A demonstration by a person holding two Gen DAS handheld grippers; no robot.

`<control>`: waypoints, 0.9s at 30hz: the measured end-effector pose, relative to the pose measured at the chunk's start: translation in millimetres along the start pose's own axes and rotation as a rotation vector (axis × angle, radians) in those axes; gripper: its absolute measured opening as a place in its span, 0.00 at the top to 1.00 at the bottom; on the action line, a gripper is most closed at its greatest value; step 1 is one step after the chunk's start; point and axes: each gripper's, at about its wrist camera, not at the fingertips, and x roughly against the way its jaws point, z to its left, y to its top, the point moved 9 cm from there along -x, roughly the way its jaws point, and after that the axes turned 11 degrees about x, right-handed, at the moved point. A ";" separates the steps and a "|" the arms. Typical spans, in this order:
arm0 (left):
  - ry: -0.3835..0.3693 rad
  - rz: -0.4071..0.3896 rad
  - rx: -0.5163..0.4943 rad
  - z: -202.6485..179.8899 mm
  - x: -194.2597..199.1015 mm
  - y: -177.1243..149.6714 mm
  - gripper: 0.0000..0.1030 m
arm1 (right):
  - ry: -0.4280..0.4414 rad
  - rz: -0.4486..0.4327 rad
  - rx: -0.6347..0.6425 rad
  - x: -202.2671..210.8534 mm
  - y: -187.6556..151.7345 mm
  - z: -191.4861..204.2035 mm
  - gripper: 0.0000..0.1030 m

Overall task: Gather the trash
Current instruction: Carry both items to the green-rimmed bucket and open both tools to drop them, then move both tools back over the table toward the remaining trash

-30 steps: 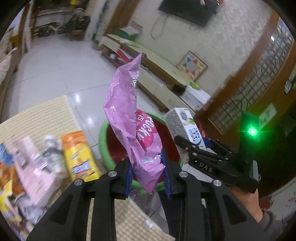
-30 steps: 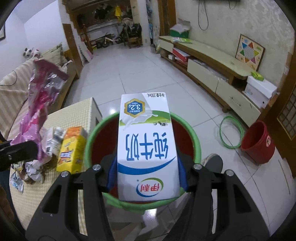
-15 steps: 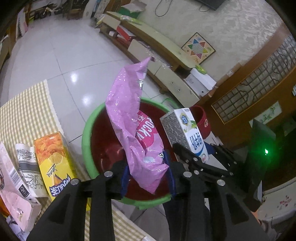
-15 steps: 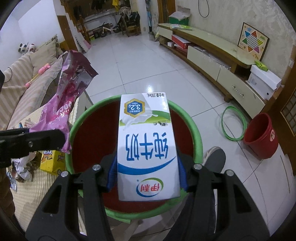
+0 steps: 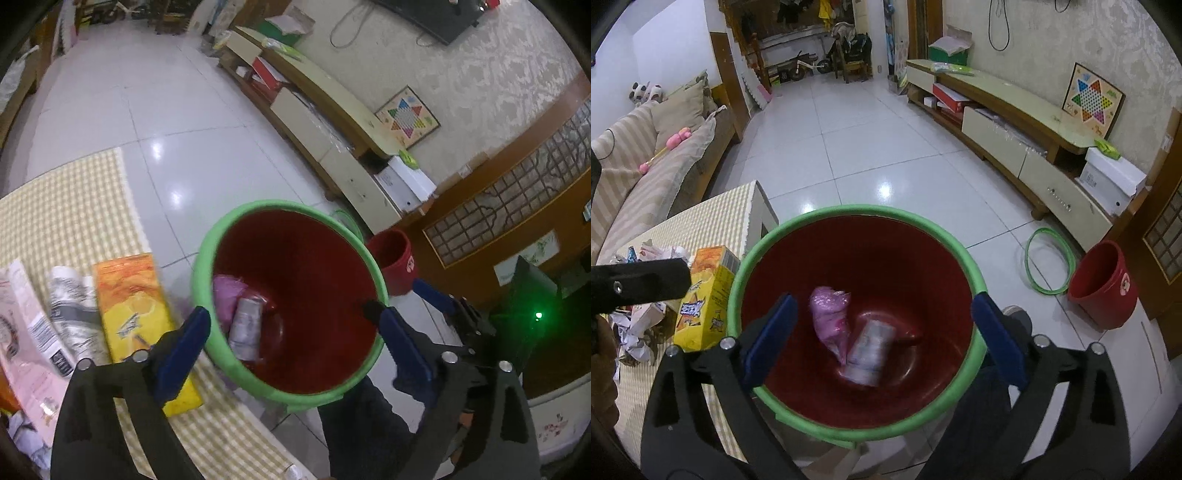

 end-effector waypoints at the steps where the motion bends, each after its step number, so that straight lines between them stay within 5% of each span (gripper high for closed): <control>1: 0.012 -0.015 0.003 2.6 5.8 0.1 0.13 | -0.003 -0.010 0.007 5.0 1.7 3.2 0.05; 8: 0.083 -0.143 0.007 23.4 69.2 -7.5 0.10 | 0.012 -0.050 0.012 28.0 9.7 28.1 0.05; 14: 0.222 -0.246 0.016 65.5 135.5 -30.7 0.09 | 0.086 -0.079 0.030 46.9 14.3 78.1 0.05; 27: 0.420 -0.324 0.142 190.2 240.7 -95.1 0.08 | 0.211 -0.062 0.179 52.7 5.5 211.2 0.05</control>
